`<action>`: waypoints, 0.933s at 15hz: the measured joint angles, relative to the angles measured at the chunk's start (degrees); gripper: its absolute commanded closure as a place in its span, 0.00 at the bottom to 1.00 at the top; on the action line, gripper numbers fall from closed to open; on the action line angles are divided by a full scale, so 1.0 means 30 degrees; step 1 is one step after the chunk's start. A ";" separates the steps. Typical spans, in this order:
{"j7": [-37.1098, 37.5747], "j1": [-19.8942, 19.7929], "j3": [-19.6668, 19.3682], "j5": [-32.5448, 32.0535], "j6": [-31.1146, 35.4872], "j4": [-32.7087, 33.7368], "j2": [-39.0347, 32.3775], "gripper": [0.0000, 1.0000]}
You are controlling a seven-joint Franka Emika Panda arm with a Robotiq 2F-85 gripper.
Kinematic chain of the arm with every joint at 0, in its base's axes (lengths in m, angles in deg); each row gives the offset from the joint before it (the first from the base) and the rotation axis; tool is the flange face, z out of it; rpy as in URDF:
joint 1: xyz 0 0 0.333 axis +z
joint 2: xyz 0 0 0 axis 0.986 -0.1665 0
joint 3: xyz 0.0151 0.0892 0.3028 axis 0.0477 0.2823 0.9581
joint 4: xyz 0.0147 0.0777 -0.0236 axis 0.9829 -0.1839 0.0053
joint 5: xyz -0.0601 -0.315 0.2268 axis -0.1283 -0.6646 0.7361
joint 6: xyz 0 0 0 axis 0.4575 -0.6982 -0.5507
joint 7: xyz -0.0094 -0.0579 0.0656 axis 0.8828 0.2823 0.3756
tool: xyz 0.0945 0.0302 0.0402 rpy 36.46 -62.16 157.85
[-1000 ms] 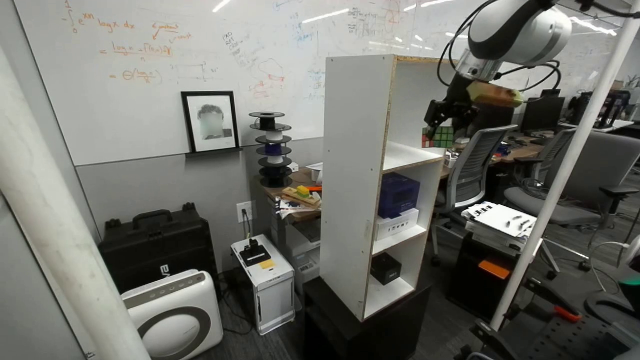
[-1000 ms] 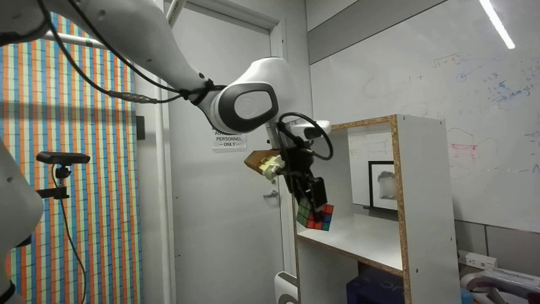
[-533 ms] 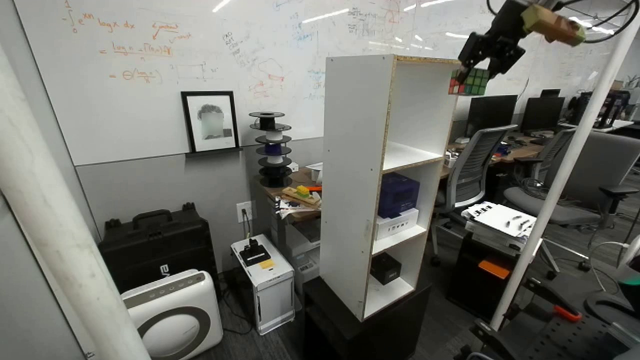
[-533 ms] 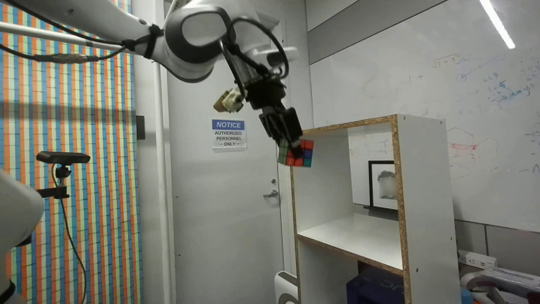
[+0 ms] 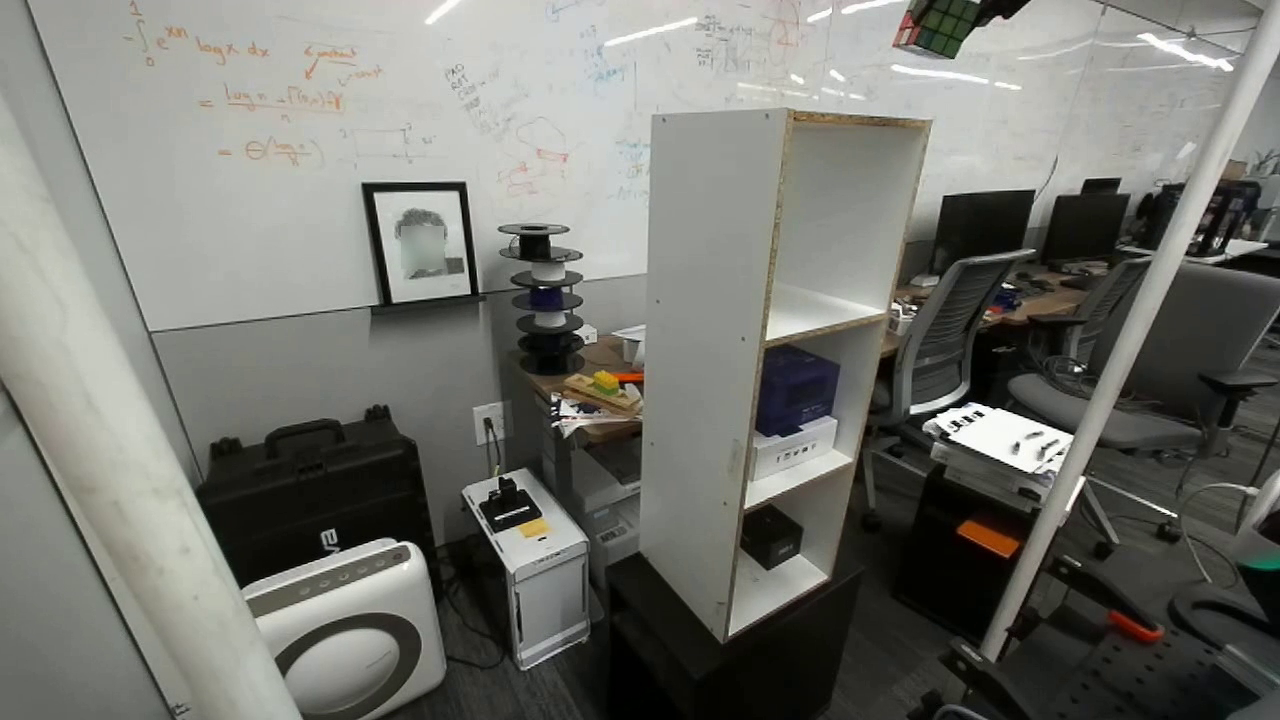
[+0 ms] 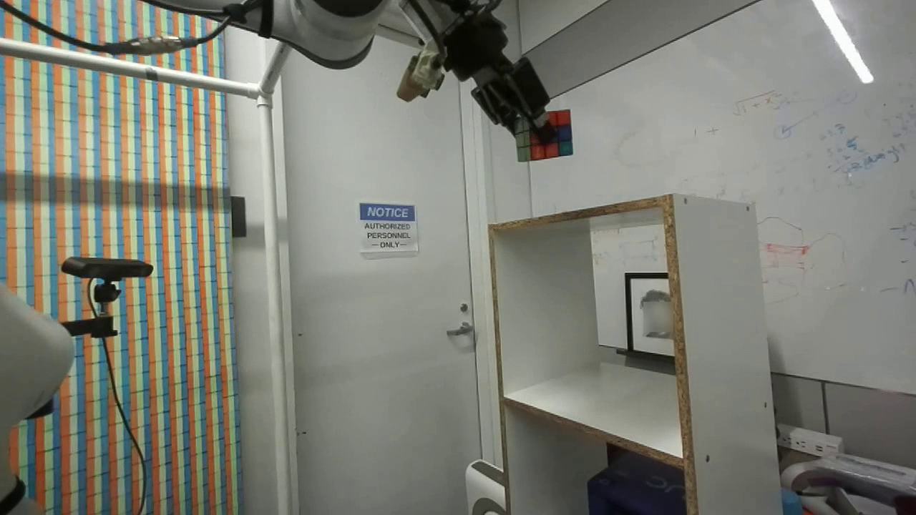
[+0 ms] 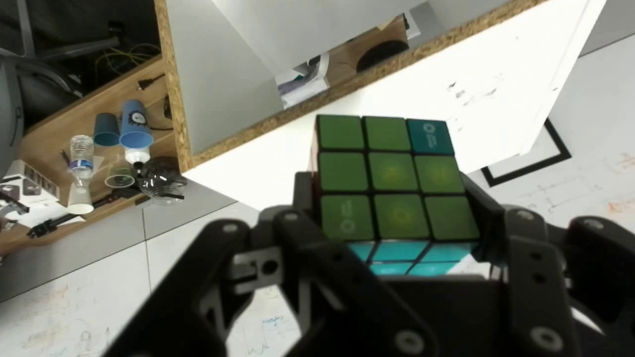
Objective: Put the rubix cube on the top of the shelves
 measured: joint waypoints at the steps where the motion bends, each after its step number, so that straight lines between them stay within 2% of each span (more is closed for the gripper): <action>1: 0.0223 -0.0015 -0.0046 0.0000 0.0247 0.0681 -0.0890 0.60; 6: 0.1185 -0.0121 -0.0071 -0.0022 0.0563 0.4239 -0.5721 0.60; 7: 0.1355 -0.0126 -0.0071 -0.0045 0.0564 0.4923 -0.6543 0.10; 10: 0.2267 -0.0103 0.0031 -0.0375 0.0475 0.6648 -0.8434 0.00; 14: 0.3745 0.0174 0.0354 -0.1257 -0.1216 0.7945 -0.9017 0.00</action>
